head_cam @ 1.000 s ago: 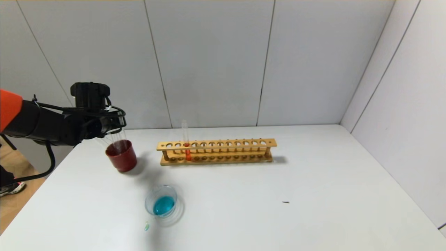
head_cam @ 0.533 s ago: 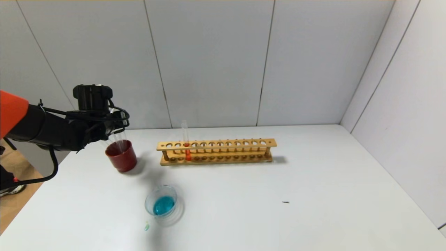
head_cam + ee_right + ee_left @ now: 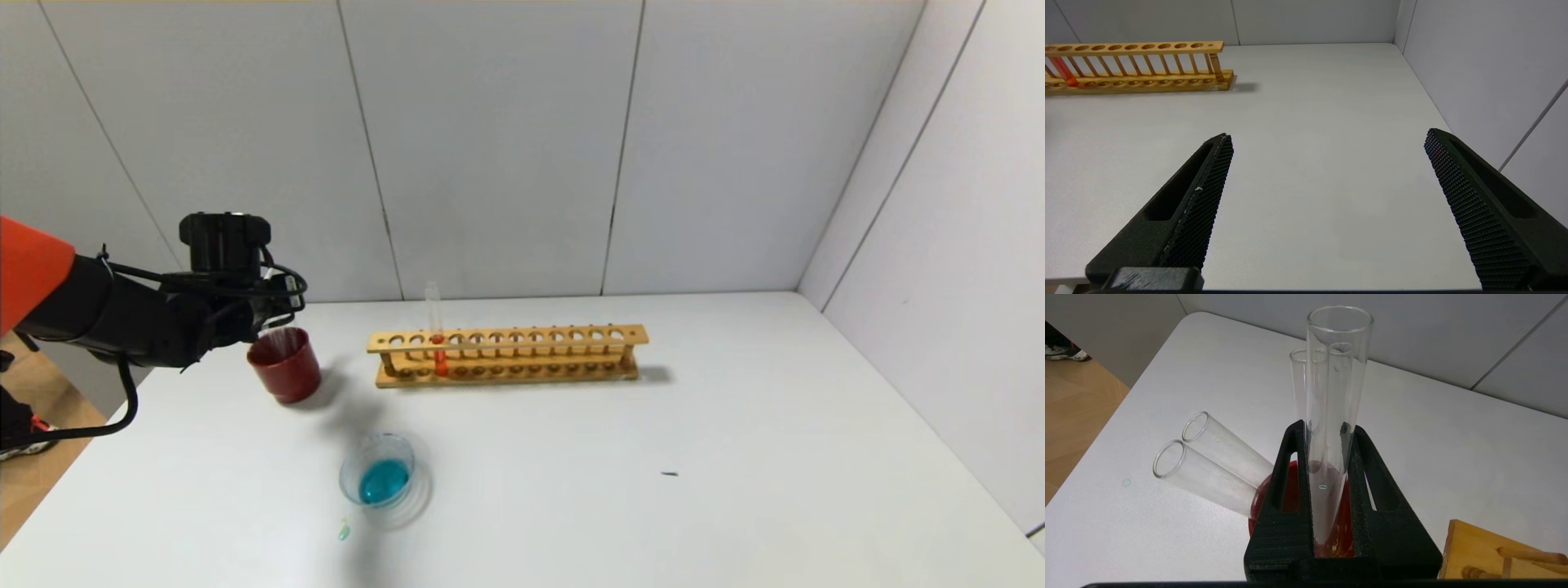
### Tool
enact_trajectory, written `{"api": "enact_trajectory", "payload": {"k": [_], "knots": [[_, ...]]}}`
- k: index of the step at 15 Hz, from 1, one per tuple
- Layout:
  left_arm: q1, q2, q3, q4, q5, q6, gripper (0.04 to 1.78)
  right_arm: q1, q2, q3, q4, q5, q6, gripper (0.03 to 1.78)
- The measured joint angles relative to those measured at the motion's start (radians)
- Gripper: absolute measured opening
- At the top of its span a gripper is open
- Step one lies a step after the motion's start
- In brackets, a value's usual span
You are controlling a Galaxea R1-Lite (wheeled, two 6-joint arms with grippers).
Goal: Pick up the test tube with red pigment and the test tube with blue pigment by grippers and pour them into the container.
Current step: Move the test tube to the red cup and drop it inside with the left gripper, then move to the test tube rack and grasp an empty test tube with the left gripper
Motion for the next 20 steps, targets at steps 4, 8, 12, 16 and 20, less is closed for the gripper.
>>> {"api": "enact_trajectory", "payload": {"k": [4,8,12,16,20], "knots": [[0.0,0.001,0.026,-0.031,0.0,0.002,0.42,0.0,0.0,0.0,0.0,0.0,0.0,1.71],[-0.003,-0.002,0.032,-0.055,-0.001,0.012,0.95,0.0,0.0,0.0,0.0,0.0,0.0,1.71],[-0.004,-0.014,0.036,-0.054,-0.001,0.013,1.54,0.0,0.0,0.0,0.0,0.0,0.0,1.71],[-0.006,-0.06,0.052,-0.049,-0.001,0.019,1.75,0.0,0.0,0.0,0.0,0.0,0.0,1.71],[-0.027,-0.124,0.08,-0.041,-0.002,0.037,1.75,0.0,0.0,0.0,0.0,0.0,0.0,1.71]]}}
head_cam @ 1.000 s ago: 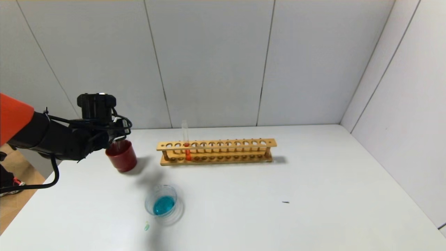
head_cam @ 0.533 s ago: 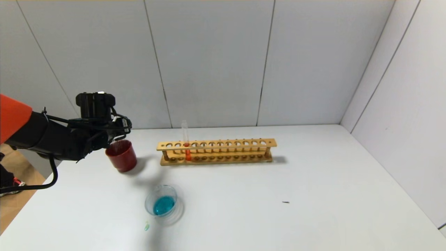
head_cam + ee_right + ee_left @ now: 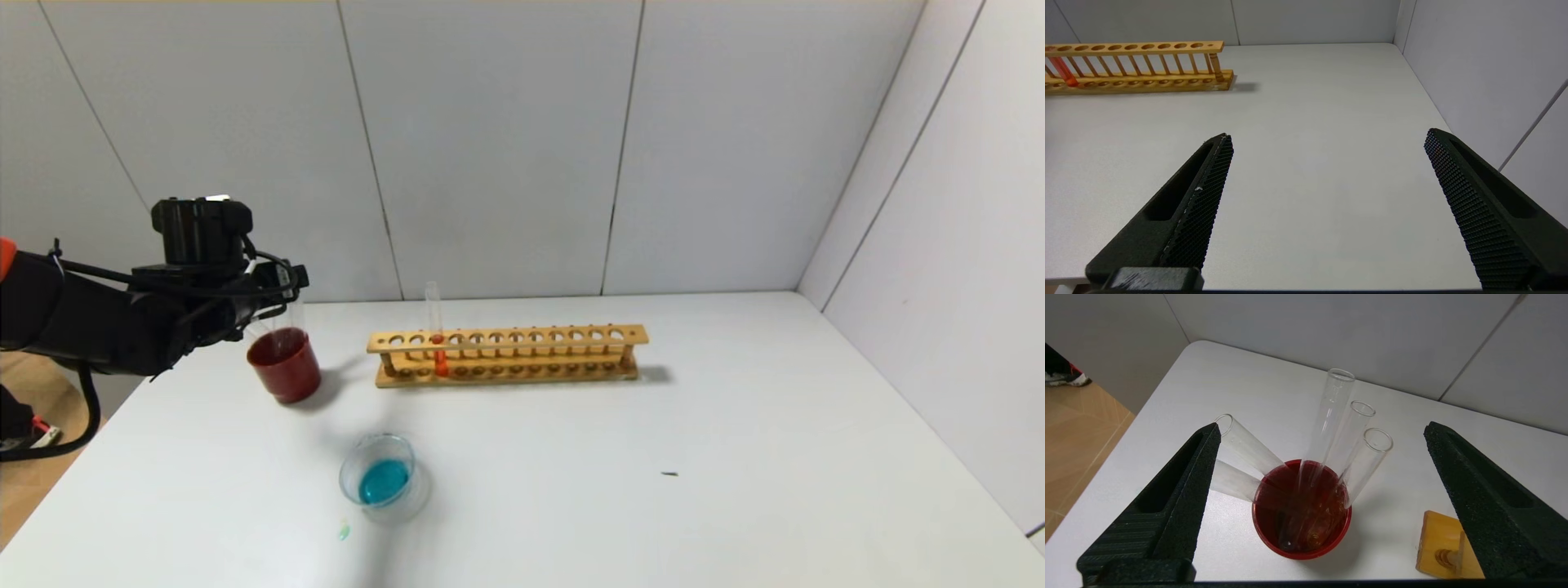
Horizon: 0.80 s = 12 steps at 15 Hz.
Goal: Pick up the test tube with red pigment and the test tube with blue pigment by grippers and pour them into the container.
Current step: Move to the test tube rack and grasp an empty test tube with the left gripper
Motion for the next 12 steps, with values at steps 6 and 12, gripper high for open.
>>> {"api": "enact_trajectory", "payload": {"k": [6,12], "knots": [[-0.072,-0.106,0.071,0.0,0.0,0.067,1.75,0.0,0.0,0.0,0.0,0.0,0.0,1.71],[-0.22,-0.173,0.132,-0.001,-0.003,0.071,1.75,0.0,0.0,0.0,0.0,0.0,0.0,1.71]]}}
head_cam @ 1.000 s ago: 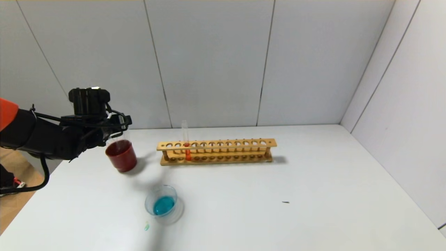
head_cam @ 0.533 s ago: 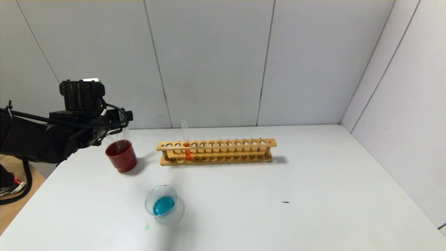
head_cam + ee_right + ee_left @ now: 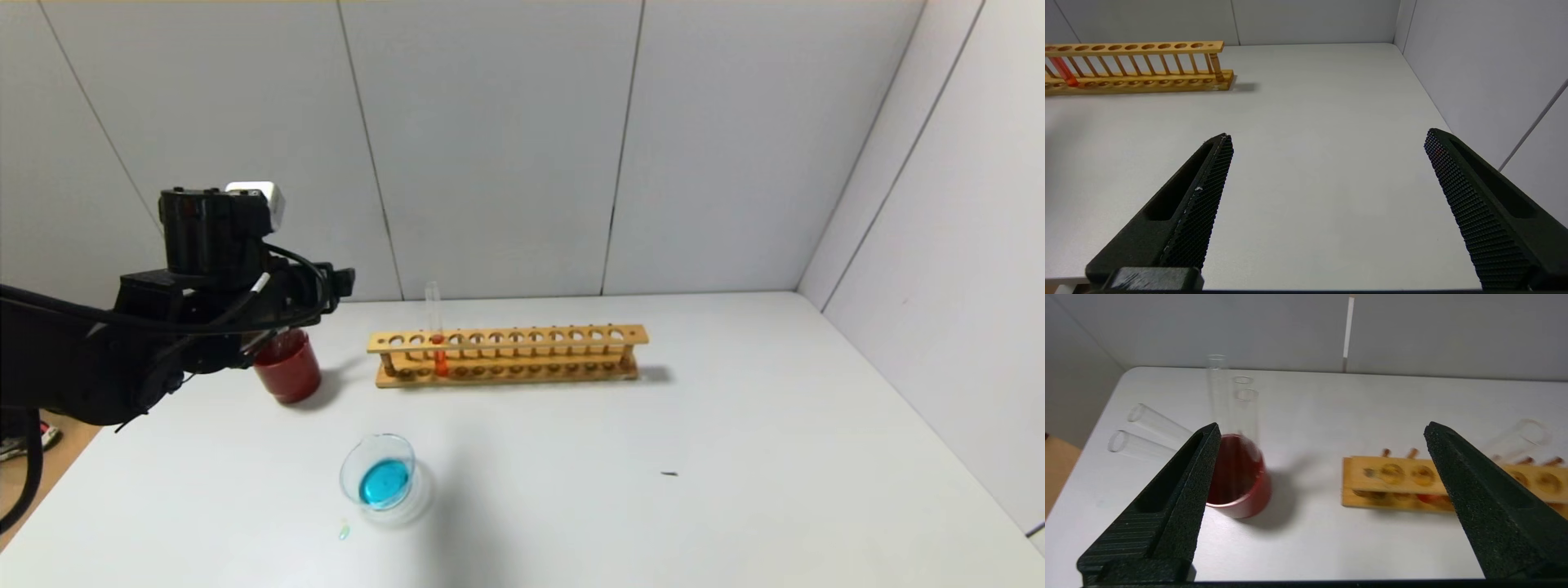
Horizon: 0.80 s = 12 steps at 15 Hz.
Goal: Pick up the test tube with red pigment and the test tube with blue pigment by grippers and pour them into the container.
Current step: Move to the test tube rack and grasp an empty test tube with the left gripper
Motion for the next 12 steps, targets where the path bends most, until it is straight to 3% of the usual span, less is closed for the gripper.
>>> {"api": "enact_trajectory", "payload": {"k": [7,12], "knots": [[-0.184,0.037,0.042,-0.025,0.003,-0.04,1.75,0.0,0.0,0.0,0.0,0.0,0.0,1.71],[-0.224,0.16,-0.017,-0.122,0.006,-0.036,1.75,0.0,0.0,0.0,0.0,0.0,0.0,1.71]]}}
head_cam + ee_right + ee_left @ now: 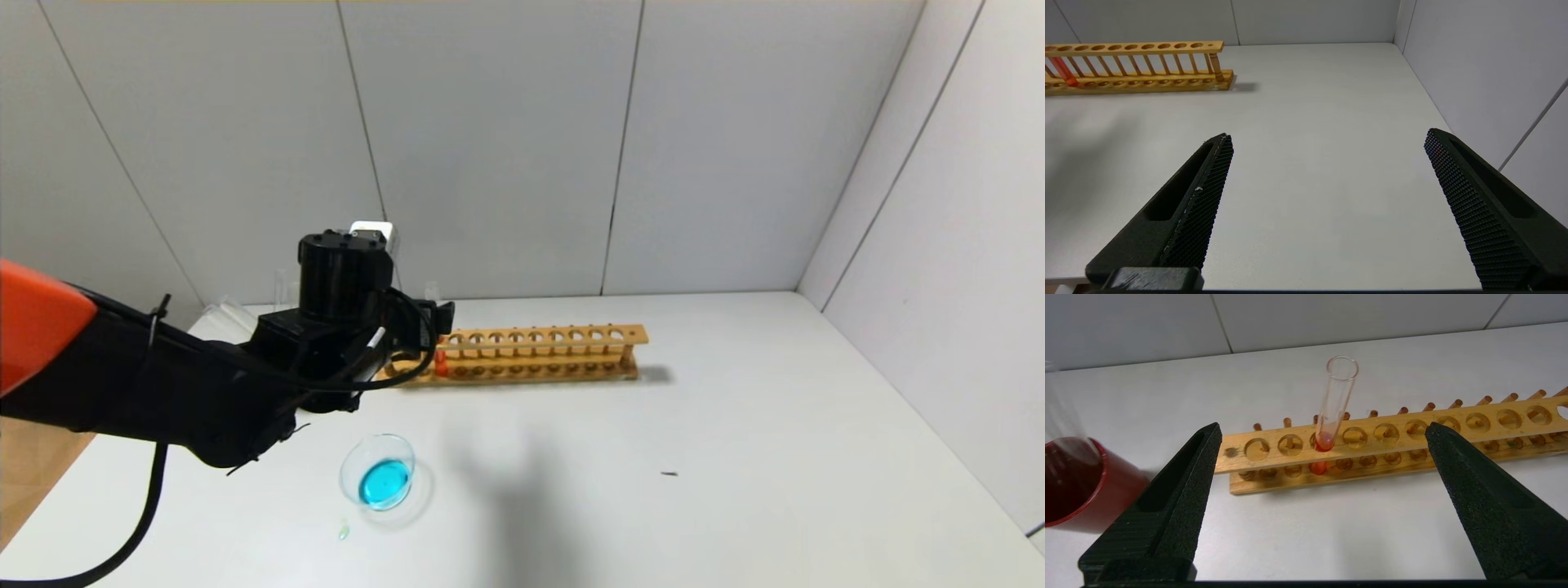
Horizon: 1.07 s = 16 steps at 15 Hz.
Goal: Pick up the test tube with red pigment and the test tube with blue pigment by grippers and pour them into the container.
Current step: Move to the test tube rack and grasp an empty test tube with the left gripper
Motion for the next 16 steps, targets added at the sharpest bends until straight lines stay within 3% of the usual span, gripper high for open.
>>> {"api": "enact_trajectory", "payload": {"k": [16], "knots": [[0.057,0.276,-0.31,0.026,-0.002,0.038,1.75,0.0,0.0,0.0,0.0,0.0,0.0,1.71]]}}
